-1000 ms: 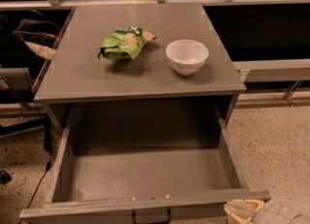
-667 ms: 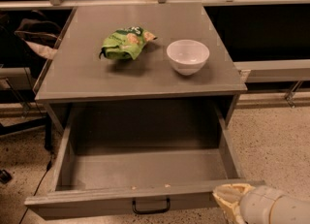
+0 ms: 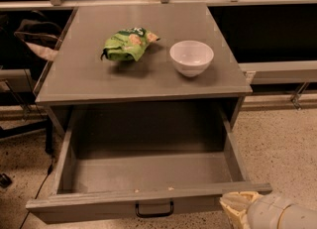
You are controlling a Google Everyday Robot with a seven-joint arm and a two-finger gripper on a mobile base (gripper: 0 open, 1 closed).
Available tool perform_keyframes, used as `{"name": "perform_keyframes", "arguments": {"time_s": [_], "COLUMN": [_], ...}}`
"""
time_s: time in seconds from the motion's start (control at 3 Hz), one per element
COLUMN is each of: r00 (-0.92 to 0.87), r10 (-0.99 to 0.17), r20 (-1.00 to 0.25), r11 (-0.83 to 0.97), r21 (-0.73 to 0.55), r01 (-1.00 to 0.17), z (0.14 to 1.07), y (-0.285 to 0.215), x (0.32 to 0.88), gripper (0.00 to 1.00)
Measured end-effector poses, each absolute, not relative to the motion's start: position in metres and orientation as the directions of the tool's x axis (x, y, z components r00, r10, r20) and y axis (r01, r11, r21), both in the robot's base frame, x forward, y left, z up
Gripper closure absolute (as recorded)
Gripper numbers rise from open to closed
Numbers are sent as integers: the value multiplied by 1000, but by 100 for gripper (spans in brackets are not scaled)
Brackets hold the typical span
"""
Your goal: Close top drawer
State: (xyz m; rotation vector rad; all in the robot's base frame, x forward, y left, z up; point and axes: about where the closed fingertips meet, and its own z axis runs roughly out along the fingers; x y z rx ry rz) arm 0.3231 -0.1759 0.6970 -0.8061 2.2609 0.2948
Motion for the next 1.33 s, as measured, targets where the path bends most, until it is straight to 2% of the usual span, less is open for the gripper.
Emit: {"name": "perform_keyframes", "arguments": {"time_s": [0.67, 1.33], "r00": [-604, -581], "r10": [-432, -453], "r20": [-670, -676], "r11": [815, 798], "r21": [-4, -18], "r01": [-579, -602], "z": [682, 680], "y": [-186, -178], "x": [319, 349], "gripper": [100, 100]}}
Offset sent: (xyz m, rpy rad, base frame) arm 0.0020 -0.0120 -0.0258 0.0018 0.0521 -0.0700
